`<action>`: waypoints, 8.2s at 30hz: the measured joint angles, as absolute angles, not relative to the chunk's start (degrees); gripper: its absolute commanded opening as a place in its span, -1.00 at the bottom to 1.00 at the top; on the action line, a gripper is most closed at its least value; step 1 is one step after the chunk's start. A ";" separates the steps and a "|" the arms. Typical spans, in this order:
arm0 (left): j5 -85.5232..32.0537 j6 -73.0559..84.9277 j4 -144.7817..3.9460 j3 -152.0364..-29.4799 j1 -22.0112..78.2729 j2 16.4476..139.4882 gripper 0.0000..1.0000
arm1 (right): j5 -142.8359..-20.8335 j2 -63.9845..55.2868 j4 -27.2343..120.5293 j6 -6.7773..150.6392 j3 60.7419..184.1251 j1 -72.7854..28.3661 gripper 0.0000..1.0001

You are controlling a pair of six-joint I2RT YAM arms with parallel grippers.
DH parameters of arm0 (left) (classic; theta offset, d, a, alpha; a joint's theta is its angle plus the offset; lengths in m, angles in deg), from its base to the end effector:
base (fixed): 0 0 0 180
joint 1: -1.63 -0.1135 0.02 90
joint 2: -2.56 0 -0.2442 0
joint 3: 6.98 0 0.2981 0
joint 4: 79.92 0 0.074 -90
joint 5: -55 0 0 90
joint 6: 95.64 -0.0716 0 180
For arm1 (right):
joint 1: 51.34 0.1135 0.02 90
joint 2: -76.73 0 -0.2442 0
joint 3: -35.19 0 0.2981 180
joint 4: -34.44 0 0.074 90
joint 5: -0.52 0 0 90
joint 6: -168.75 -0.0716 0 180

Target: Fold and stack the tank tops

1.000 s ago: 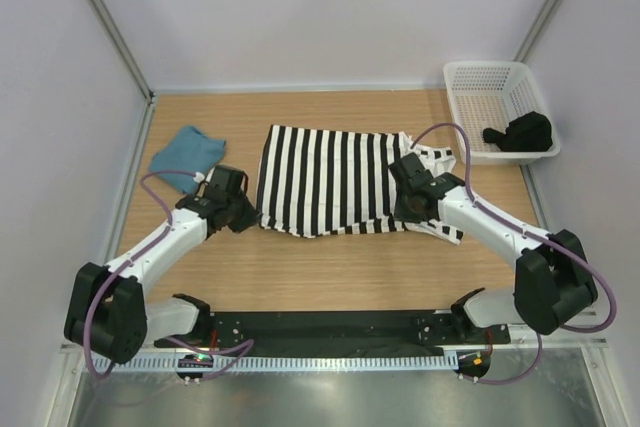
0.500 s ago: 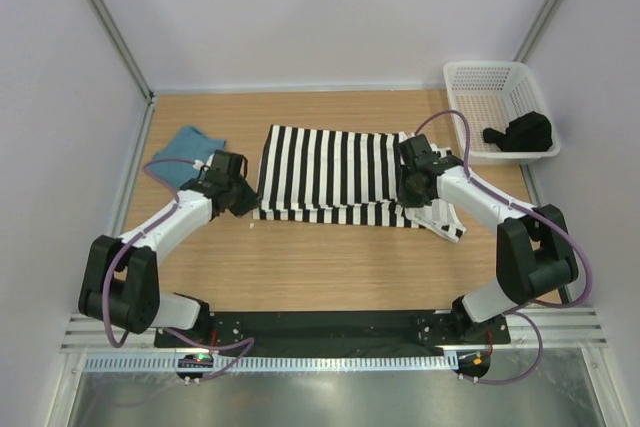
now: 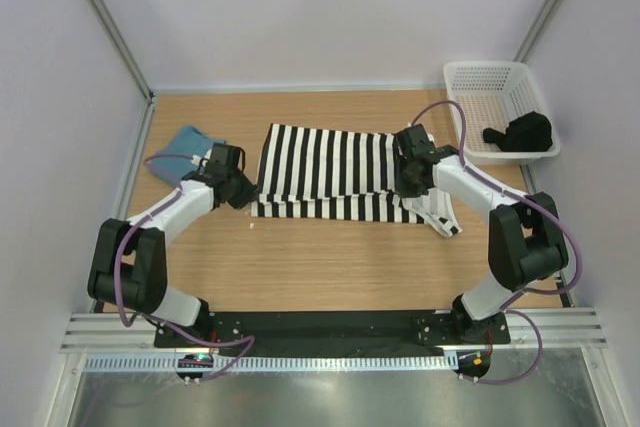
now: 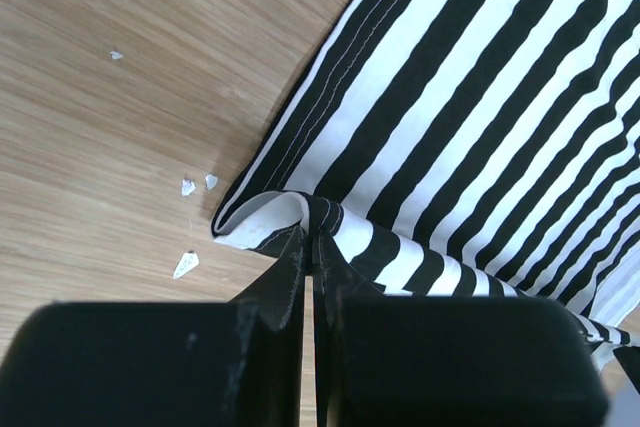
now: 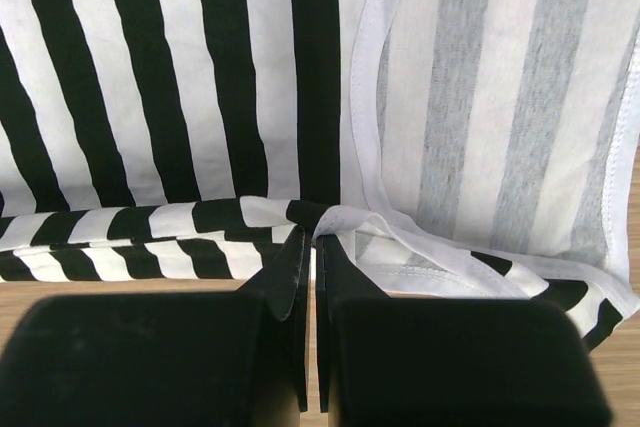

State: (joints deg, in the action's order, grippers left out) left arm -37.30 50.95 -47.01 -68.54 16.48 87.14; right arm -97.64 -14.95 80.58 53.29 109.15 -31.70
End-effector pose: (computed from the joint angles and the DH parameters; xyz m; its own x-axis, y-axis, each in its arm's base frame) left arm 0.3418 -0.0876 0.1195 -0.6365 -0.6941 -0.3362 -0.5393 0.7122 -0.4493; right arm 0.3565 0.1165 0.1368 -0.8811 0.1374 -0.4526 0.1162 0.9904 0.0743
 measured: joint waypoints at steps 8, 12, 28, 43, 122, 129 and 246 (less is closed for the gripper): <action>-36.60 50.93 -47.82 -71.14 15.61 90.33 -1.00 | -97.60 -17.57 80.51 53.47 110.26 -32.35 -0.96; -36.38 50.89 -47.98 -72.54 15.30 91.88 -1.00 | -97.57 -18.16 80.53 53.51 110.68 -32.62 -0.96; -35.09 50.67 -48.44 -76.06 14.30 98.72 -1.00 | -97.57 -22.18 80.20 53.40 112.97 -33.53 -0.95; -34.85 50.65 -48.83 -79.12 13.45 101.41 -1.00 | -97.46 -24.98 79.85 53.36 115.94 -34.32 -0.93; -31.47 38.93 -51.63 -71.47 17.75 95.79 0.05 | -119.32 -6.47 72.62 44.33 96.23 -45.36 -0.15; -35.55 40.09 -50.86 -66.86 17.75 87.60 -0.01 | -109.77 -0.59 71.18 43.20 93.08 -45.36 -0.20; -41.32 35.33 -51.67 -86.01 14.06 102.96 0.54 | -84.02 -33.61 63.77 57.97 121.76 -43.33 0.01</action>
